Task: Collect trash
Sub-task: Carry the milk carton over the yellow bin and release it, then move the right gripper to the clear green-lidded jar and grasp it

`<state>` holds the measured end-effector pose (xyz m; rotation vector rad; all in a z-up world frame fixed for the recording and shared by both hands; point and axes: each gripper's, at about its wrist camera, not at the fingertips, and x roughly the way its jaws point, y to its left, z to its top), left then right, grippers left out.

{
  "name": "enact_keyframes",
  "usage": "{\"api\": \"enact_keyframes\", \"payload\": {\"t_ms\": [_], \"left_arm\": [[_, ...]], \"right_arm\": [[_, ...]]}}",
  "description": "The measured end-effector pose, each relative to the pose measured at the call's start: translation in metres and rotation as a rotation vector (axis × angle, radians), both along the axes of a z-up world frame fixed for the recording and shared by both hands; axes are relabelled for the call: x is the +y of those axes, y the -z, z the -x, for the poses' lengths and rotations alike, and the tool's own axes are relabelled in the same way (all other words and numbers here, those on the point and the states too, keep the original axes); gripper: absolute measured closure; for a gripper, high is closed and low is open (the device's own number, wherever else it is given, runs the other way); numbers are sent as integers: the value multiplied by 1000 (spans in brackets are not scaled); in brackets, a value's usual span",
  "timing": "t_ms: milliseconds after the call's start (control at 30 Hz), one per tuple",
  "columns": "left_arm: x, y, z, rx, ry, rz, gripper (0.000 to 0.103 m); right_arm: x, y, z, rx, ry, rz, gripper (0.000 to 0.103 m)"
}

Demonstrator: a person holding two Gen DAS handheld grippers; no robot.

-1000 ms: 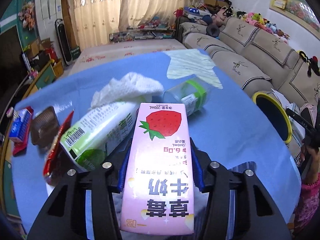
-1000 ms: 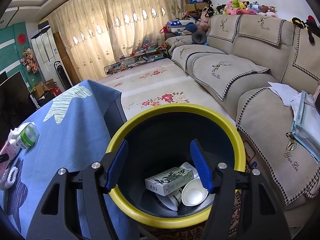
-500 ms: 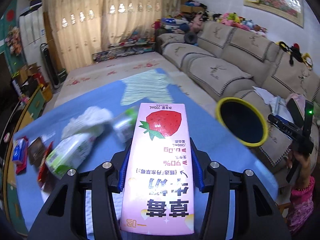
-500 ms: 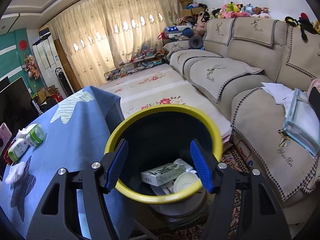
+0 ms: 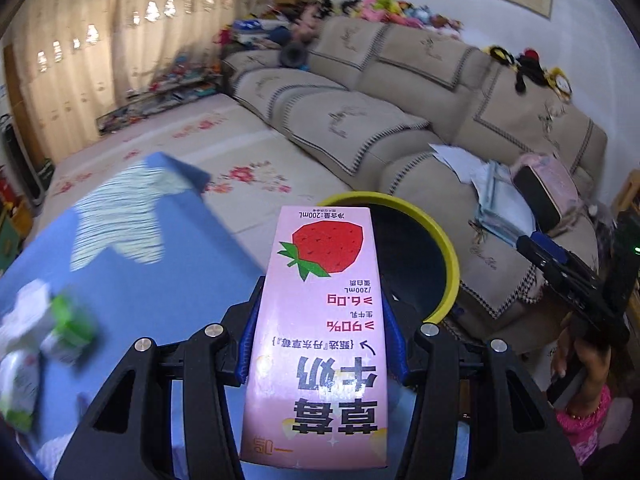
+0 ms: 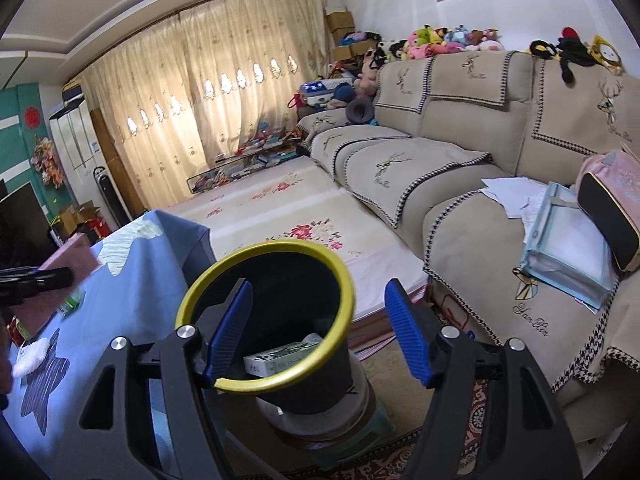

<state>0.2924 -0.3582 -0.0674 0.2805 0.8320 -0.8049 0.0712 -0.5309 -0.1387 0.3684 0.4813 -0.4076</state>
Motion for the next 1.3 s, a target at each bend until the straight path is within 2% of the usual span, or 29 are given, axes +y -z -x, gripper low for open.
{"api": "enact_keyframes", "payload": {"t_ms": [233,400,533,600,700,800,933,1100,1300], "left_arm": [[-92,41,-18,65,67,-64,52],[-136,66,-26,88,84,-107,52],[-154,76,-29,94,63,-110,38],[-153,74,-28,83,54,-95,36],[-130,64,-25,69,35,-54,34],[-96,49,-18,44,4,5,27],[-27,24,-8,-12,-73,107,21],[72,-2,2,-108,-206,194,14],[197,-21,12,-220,-389,245,6]], "right_arm": [[-31,17,17,5,48,-56,38],[-49,26,24,8,71,-87,37],[-57,32,26,13,78,-96,35],[-58,34,27,15,79,-101,35],[-56,37,26,18,73,-111,35],[-47,36,21,24,55,-111,35],[-32,32,9,33,13,-97,34],[3,25,-20,58,-80,-85,34],[58,13,-62,89,-218,-67,33]]}}
